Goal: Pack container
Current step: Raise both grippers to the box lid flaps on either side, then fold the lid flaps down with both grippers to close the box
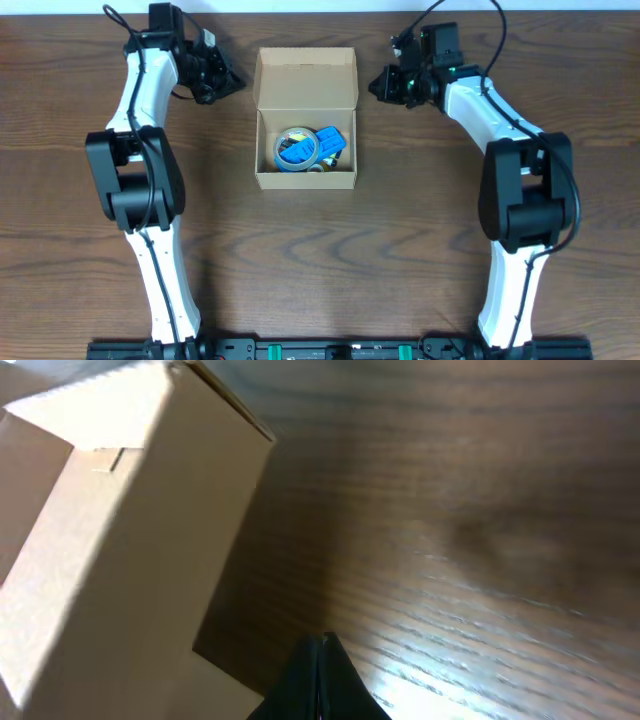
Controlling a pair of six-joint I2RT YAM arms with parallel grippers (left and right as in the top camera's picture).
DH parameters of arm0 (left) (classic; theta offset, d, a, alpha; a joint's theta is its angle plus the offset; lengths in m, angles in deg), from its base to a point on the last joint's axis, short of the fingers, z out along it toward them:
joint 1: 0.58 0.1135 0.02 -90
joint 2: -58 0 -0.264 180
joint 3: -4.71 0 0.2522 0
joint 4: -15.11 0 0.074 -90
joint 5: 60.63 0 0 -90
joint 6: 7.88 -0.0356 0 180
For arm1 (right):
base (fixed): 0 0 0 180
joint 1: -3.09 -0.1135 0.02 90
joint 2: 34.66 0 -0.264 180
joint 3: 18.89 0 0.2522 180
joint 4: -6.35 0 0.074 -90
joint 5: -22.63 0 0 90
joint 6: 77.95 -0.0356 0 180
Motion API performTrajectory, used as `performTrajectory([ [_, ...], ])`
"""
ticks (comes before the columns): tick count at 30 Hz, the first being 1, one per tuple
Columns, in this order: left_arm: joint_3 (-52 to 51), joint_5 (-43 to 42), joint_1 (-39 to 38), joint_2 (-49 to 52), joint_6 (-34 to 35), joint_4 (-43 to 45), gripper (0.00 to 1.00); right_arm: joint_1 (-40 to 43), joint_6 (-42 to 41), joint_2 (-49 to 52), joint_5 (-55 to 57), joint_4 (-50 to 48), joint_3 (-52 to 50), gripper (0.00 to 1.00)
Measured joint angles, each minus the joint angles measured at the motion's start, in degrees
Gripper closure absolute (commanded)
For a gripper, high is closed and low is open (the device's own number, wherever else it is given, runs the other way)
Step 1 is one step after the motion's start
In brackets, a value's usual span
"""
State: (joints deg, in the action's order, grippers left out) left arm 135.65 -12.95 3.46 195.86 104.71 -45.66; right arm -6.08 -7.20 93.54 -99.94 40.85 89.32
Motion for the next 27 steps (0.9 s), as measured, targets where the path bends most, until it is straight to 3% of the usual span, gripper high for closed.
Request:
performTrajectory([
  [9,0.0,-7.4,0.0,5.2,2.3,3.9,0.95,0.0,-4.6,4.4,-4.9,-7.1,0.0,0.99],
  [27,0.0,-21.4,-0.9,5.4,4.3,10.4,0.95,-3.1,-6.4,5.2,-10.0,-18.0,0.0,0.99],
])
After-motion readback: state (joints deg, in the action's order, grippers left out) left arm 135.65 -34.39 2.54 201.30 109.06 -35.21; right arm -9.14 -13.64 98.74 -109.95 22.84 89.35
